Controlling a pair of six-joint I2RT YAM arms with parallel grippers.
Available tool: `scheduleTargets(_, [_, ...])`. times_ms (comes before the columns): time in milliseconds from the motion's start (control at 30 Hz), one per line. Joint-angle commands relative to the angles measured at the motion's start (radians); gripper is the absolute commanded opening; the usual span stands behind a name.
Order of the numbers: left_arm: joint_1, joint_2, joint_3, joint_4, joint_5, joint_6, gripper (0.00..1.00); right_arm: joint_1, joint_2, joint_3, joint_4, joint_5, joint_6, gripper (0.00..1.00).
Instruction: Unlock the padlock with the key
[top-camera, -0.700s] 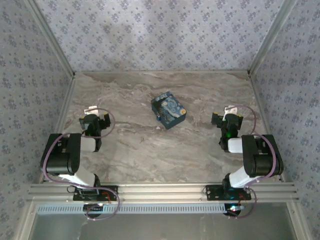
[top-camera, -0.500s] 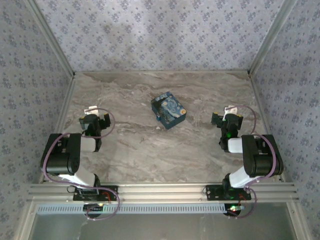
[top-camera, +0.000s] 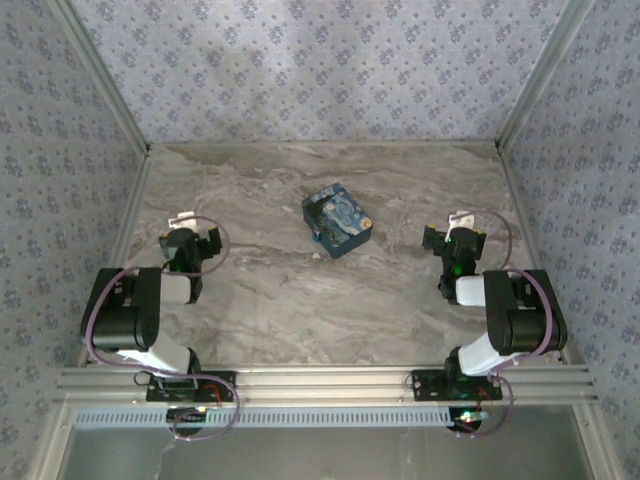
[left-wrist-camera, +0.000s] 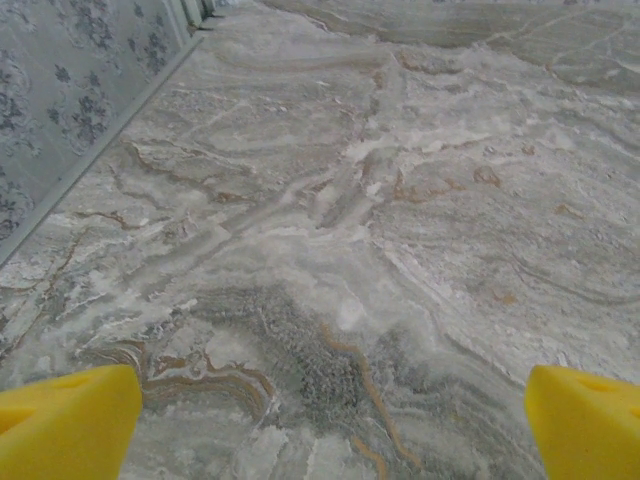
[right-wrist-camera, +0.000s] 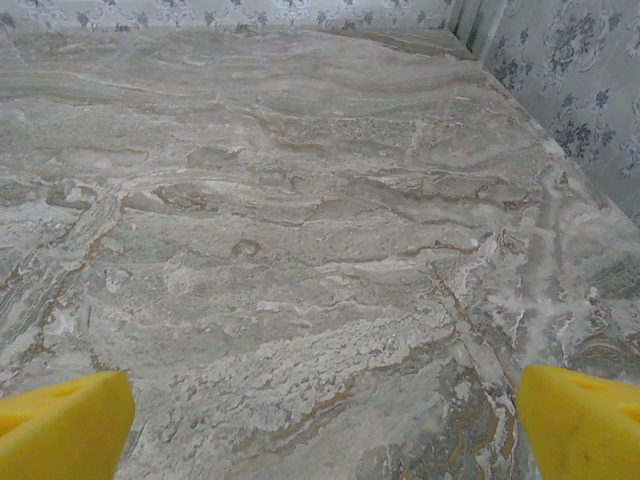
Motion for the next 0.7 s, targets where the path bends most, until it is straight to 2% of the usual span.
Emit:
scheduleTargets(0, [0.007, -0.081, 0.084, -0.143, 0.042, 0.009, 0.98, 0.031, -0.087, 0.058, -0.148, 0.043, -0.026, 1.00])
scheduleTargets(133, [0.004, -0.159, 0.194, -0.379, 0.010, -0.012, 0.98, 0.038, -0.210, 0.086, -0.315, 0.025, 0.016, 1.00])
scheduleTargets(233, [0.003, -0.212, 0.255, -0.480, 0.050, -0.075, 0.98, 0.039, -0.336, 0.079, -0.405, -0.014, 0.099, 1.00])
scheduleTargets(300, [0.009, -0.217, 0.316, -0.555, 0.129, -0.165, 0.98, 0.027, -0.425, 0.091, -0.494, -0.106, 0.211, 1.00])
scheduleTargets(367, [0.023, -0.179, 0.410, -0.660, 0.253, -0.331, 0.98, 0.001, -0.500, 0.125, -0.688, -0.129, 0.491, 1.00])
scheduleTargets(400, [0.029, -0.148, 0.448, -0.683, 0.332, -0.370, 0.98, -0.016, -0.513, 0.133, -0.743, -0.195, 0.578, 1.00])
scheduleTargets(467, [0.025, -0.056, 0.547, -0.713, 0.518, -0.407, 0.98, -0.044, -0.505, 0.136, -0.707, -0.380, 0.569, 0.98])
scheduleTargets(500, [0.014, -0.005, 0.608, -0.739, 0.584, -0.419, 0.98, -0.027, -0.497, 0.141, -0.711, -0.417, 0.562, 0.94])
scheduleTargets(600, [-0.067, 0.122, 0.772, -0.832, 0.629, -0.377, 0.95, 0.081, -0.488, 0.155, -0.753, -0.369, 0.523, 0.93])
scheduleTargets(667, [-0.125, 0.215, 0.898, -0.925, 0.637, -0.337, 0.95, 0.127, -0.461, 0.183, -0.805, -0.387, 0.547, 0.93])
